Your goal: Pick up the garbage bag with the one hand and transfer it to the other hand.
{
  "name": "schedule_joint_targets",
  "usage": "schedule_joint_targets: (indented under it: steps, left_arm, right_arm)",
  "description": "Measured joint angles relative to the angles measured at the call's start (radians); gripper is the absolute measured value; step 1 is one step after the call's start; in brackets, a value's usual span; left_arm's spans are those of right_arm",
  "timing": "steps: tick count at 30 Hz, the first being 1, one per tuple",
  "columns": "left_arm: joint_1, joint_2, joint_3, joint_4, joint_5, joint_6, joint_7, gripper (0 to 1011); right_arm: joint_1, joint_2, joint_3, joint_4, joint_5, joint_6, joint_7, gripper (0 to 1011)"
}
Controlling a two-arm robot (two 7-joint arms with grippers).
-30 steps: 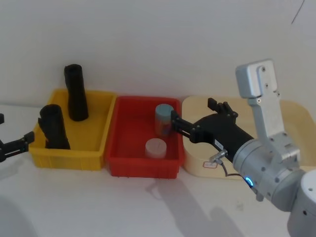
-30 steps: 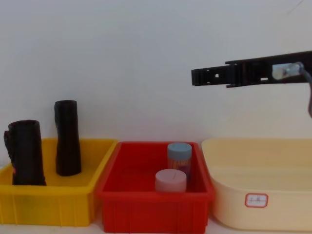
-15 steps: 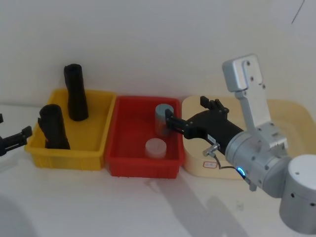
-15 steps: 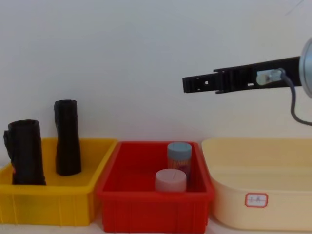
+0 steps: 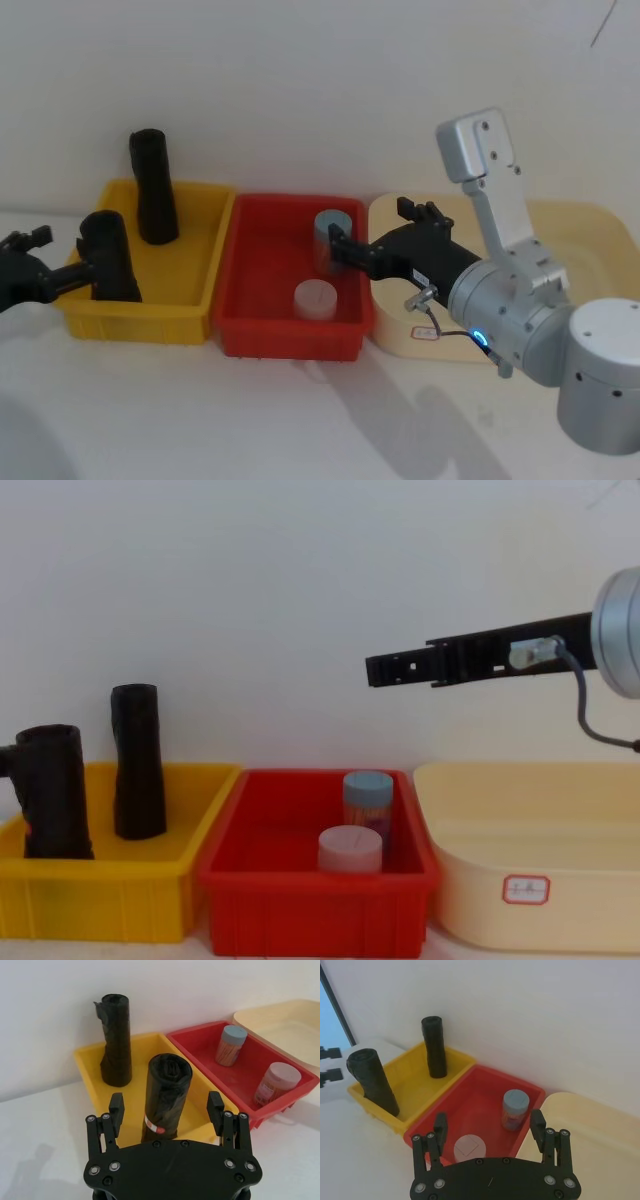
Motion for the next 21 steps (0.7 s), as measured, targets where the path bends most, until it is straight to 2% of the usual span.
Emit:
schedule_joint_targets:
  steps: [6, 13, 21]
  left_arm:
    - [-0.074, -0.036, 0.059, 0.068, 0.026, -0.004, 0.005, 1001]
    - [-0.134, -0.074, 0.099, 0.125, 0.052, -0.004, 0.038, 1001]
    - [-0.185, -0.108, 0.135, 0.18, 0.071, 0.001, 0.046, 1001]
  right_arm:
    - [0.009, -0.003, 0.0, 0.017, 0.0, 0.0, 0.014, 1001]
    - [0.021, -0.005, 0.003, 0.036, 0.0, 0.0, 0.031, 1001]
    - [0.034, -0.005, 0.007, 0.054, 0.005, 0.012, 0.053, 1001]
